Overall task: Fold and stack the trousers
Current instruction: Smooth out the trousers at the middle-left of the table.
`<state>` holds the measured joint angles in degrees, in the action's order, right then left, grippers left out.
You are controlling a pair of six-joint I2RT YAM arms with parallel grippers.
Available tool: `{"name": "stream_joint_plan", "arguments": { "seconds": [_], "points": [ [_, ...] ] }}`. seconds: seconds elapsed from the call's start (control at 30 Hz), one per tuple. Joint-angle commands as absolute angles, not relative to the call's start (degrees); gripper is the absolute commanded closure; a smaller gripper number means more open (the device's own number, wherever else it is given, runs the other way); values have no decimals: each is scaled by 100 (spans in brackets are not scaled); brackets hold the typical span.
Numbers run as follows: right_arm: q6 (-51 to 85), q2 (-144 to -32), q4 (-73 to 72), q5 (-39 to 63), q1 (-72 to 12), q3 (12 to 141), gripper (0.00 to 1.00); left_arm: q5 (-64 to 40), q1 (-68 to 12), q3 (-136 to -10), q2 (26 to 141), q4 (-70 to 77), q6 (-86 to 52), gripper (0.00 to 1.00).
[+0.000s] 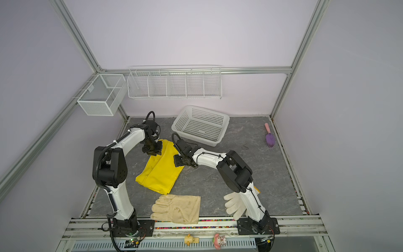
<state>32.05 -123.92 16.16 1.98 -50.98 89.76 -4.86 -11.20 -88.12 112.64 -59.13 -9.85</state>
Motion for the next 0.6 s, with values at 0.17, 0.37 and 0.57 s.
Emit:
{"name": "stream_joint_plan", "arguments": {
  "seconds": [0.17, 0.37, 0.57],
  "points": [
    [3103, -12529, 1819, 39, -5142, 8983, 48, -1095, -941, -8780, 11317, -5637, -1011, 88],
    [3129, -12659, 1869, 0, -5146, 9031, 48, -1242, -858, -8924, 11181, -5808, -961, 100],
    [3076, -12738, 2230, -290, -5116, 9071, 51, -680, -744, -9202, 11013, -6153, -804, 100]
  ]
}}
